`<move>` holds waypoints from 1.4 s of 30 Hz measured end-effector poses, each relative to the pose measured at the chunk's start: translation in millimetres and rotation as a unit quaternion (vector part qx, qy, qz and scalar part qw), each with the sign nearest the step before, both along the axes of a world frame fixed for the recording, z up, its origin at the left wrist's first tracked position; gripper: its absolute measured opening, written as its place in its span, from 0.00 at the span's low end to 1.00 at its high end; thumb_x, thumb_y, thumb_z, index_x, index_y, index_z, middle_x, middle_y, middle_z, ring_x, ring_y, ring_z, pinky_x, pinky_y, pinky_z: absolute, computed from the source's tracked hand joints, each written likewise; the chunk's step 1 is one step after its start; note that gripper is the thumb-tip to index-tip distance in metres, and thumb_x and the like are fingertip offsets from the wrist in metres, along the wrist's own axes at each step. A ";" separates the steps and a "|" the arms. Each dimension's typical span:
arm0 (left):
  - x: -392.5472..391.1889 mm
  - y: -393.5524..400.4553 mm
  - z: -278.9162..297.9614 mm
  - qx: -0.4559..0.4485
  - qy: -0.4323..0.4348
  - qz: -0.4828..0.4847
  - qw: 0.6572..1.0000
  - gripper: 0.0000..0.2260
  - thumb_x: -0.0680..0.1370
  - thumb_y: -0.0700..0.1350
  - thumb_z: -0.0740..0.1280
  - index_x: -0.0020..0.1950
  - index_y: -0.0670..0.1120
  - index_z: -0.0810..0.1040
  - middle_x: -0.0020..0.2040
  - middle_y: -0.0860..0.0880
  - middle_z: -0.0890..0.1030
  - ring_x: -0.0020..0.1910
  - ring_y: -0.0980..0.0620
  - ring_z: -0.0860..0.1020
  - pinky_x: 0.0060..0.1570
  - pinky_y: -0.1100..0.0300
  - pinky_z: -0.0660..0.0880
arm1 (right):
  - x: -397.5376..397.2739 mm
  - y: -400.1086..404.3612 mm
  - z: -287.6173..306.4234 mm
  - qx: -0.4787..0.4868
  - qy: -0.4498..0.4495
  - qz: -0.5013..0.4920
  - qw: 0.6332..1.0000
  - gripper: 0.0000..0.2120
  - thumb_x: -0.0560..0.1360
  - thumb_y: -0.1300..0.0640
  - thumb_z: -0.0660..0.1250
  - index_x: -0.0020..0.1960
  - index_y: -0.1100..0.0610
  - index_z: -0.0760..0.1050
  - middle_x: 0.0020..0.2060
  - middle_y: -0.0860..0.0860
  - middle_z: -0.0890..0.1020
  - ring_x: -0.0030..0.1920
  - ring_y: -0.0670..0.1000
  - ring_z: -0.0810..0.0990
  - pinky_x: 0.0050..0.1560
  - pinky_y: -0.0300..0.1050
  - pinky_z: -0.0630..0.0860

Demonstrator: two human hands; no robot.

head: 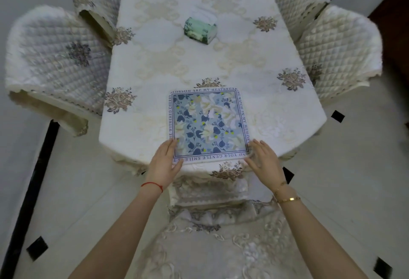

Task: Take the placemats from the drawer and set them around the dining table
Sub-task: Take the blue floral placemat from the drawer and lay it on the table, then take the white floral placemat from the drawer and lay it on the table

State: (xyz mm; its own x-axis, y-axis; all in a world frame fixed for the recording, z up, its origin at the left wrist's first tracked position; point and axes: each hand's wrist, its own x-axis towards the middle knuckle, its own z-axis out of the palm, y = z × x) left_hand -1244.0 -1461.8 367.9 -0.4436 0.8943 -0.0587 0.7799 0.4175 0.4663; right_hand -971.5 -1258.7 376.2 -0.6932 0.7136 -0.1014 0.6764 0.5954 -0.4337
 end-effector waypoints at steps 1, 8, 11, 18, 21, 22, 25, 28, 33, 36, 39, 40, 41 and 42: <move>4.3 -2.4 6.0 0.013 0.002 -0.003 1.000 0.29 0.78 0.50 0.66 0.75 0.43 0.62 0.72 0.43 0.68 0.71 0.45 0.66 0.71 0.53 0.64 | 5.2 -5.1 5.1 0.006 0.010 -0.008 1.000 0.28 0.78 0.47 0.65 0.73 0.58 0.67 0.71 0.55 0.70 0.73 0.57 0.64 0.74 0.53 0.60; 50.0 -15.8 44.2 0.043 0.022 -0.035 0.998 0.24 0.76 0.46 0.69 0.70 0.42 0.69 0.66 0.44 0.74 0.65 0.44 0.73 0.65 0.51 0.71 | 69.1 -43.1 45.9 0.018 0.067 -0.066 0.995 0.21 0.78 0.51 0.65 0.67 0.61 0.73 0.58 0.56 0.80 0.61 0.57 0.76 0.63 0.52 0.73; 77.5 -17.0 64.4 0.061 0.024 -0.049 0.997 0.22 0.76 0.45 0.69 0.69 0.43 0.71 0.63 0.44 0.77 0.61 0.45 0.75 0.61 0.52 0.73 | 113.0 -60.6 65.6 0.052 0.097 -0.099 0.989 0.18 0.78 0.51 0.66 0.65 0.58 0.75 0.56 0.52 0.81 0.56 0.48 0.75 0.57 0.43 0.71; 163.7 -1.8 93.6 0.057 0.030 -0.101 0.993 0.19 0.76 0.46 0.68 0.66 0.44 0.73 0.58 0.44 0.79 0.57 0.45 0.77 0.58 0.51 0.74 | 228.6 -91.7 73.6 0.084 0.100 -0.152 0.980 0.18 0.78 0.50 0.64 0.64 0.59 0.75 0.57 0.53 0.81 0.58 0.52 0.75 0.61 0.41 0.69; 215.4 12.1 101.7 0.073 0.029 -0.125 0.989 0.16 0.76 0.46 0.68 0.63 0.44 0.76 0.54 0.45 0.81 0.53 0.45 0.78 0.53 0.53 0.74 | 283.5 -101.3 74.0 0.086 0.103 -0.181 0.974 0.17 0.77 0.53 0.67 0.64 0.57 0.75 0.57 0.52 0.81 0.58 0.50 0.75 0.62 0.36 0.65; 234.3 17.6 103.2 0.076 0.029 -0.133 0.988 0.16 0.77 0.48 0.66 0.62 0.44 0.76 0.53 0.45 0.81 0.52 0.45 0.78 0.52 0.54 0.74 | 302.6 -104.0 74.7 0.084 0.102 -0.191 0.973 0.18 0.77 0.53 0.67 0.65 0.57 0.75 0.57 0.51 0.80 0.58 0.49 0.75 0.62 0.36 0.66; 295.6 37.1 104.5 0.074 0.029 -0.165 0.983 0.19 0.76 0.54 0.59 0.60 0.45 0.77 0.52 0.46 0.80 0.51 0.45 0.78 0.52 0.54 0.73 | 366.1 -108.7 76.4 0.065 0.102 -0.226 0.967 0.18 0.78 0.52 0.66 0.65 0.57 0.74 0.58 0.51 0.80 0.59 0.50 0.75 0.62 0.41 0.70; 362.9 58.0 104.0 0.088 0.010 -0.175 0.981 0.15 0.76 0.49 0.66 0.61 0.45 0.77 0.51 0.46 0.81 0.49 0.46 0.78 0.50 0.58 0.72 | 435.2 -110.3 79.5 0.070 0.097 -0.260 0.958 0.19 0.78 0.52 0.66 0.66 0.57 0.74 0.59 0.51 0.79 0.60 0.49 0.74 0.63 0.40 0.68; 464.6 97.6 111.1 0.091 -0.011 -0.225 0.970 0.16 0.75 0.44 0.70 0.62 0.44 0.77 0.50 0.46 0.81 0.48 0.48 0.79 0.50 0.60 0.73 | 537.1 -112.9 91.1 0.083 0.092 -0.326 0.937 0.18 0.77 0.52 0.66 0.65 0.57 0.75 0.57 0.52 0.81 0.59 0.51 0.76 0.63 0.43 0.70; 512.3 125.1 117.3 0.090 -0.019 -0.255 0.963 0.16 0.76 0.45 0.69 0.63 0.44 0.76 0.53 0.46 0.81 0.49 0.47 0.79 0.53 0.56 0.75 | 582.9 -109.8 94.9 0.103 0.085 -0.366 0.921 0.16 0.76 0.55 0.68 0.62 0.58 0.77 0.55 0.54 0.82 0.57 0.55 0.78 0.61 0.39 0.68; 547.2 154.1 118.7 0.085 -0.013 -0.282 0.955 0.15 0.77 0.46 0.68 0.63 0.45 0.76 0.57 0.46 0.80 0.52 0.48 0.79 0.56 0.57 0.72 | 615.1 -104.0 92.5 0.091 0.083 -0.408 0.905 0.16 0.76 0.55 0.69 0.63 0.58 0.77 0.56 0.54 0.81 0.57 0.53 0.77 0.60 0.35 0.66; 557.2 164.8 118.8 0.084 -0.009 -0.293 0.952 0.15 0.77 0.47 0.67 0.63 0.45 0.76 0.57 0.46 0.80 0.54 0.48 0.78 0.57 0.57 0.71 | 624.0 -100.8 90.6 0.086 0.086 -0.421 0.899 0.16 0.76 0.55 0.68 0.63 0.58 0.76 0.56 0.53 0.81 0.57 0.52 0.77 0.59 0.34 0.66; 566.8 175.7 118.1 0.081 -0.008 -0.303 0.950 0.15 0.77 0.47 0.67 0.64 0.46 0.76 0.57 0.46 0.80 0.55 0.48 0.78 0.58 0.57 0.71 | 632.2 -96.7 89.1 0.081 0.088 -0.434 0.893 0.16 0.76 0.55 0.68 0.63 0.57 0.76 0.56 0.52 0.81 0.56 0.52 0.77 0.59 0.34 0.66; 576.0 186.7 117.2 0.079 -0.008 -0.311 0.947 0.15 0.77 0.47 0.67 0.64 0.46 0.76 0.57 0.46 0.80 0.55 0.48 0.78 0.58 0.56 0.72 | 639.7 -91.3 87.3 0.074 0.088 -0.445 0.888 0.16 0.77 0.55 0.68 0.64 0.57 0.76 0.56 0.52 0.81 0.56 0.51 0.76 0.58 0.35 0.67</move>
